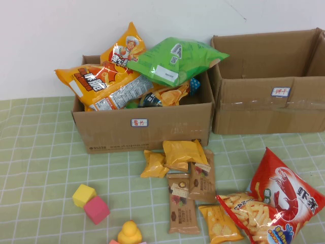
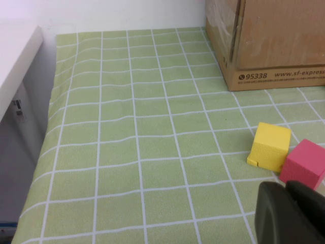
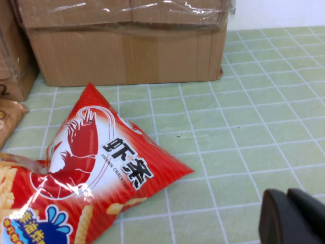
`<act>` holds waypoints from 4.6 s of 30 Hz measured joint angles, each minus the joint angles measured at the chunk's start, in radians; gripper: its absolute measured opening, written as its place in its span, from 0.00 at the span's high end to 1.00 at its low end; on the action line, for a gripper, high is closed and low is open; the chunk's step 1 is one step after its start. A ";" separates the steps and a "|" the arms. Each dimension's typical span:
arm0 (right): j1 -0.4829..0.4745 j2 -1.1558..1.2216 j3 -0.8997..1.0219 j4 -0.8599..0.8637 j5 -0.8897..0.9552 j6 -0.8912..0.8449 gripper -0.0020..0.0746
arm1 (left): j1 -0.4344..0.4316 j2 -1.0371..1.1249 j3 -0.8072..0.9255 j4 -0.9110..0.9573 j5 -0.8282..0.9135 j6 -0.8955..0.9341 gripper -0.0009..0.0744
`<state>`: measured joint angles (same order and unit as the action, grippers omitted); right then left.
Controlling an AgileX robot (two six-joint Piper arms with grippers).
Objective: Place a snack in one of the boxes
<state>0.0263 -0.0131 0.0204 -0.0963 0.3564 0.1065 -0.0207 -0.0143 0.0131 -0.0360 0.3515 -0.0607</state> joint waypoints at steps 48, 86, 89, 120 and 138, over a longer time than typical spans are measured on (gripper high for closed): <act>0.000 0.000 0.009 0.000 -0.435 0.000 0.96 | 0.000 0.000 0.007 0.025 -0.394 0.000 0.99; 0.000 0.257 -0.498 0.410 -0.209 -0.398 0.96 | 0.000 0.305 -0.474 0.028 -0.061 0.072 0.99; 0.000 0.378 -0.520 0.442 -0.068 -0.398 0.96 | 0.000 0.381 -0.476 0.028 0.042 0.072 0.99; 0.005 1.388 -0.529 1.023 0.031 -0.610 0.17 | 0.000 0.497 -0.410 -0.020 0.297 0.097 0.99; 0.077 1.695 -0.547 1.658 -0.039 -1.159 0.15 | 0.000 0.497 -0.410 -0.038 0.279 0.097 0.99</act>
<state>0.1032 1.6824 -0.5265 1.5615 0.3178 -1.0524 -0.0207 0.4824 -0.3971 -0.0744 0.6306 0.0359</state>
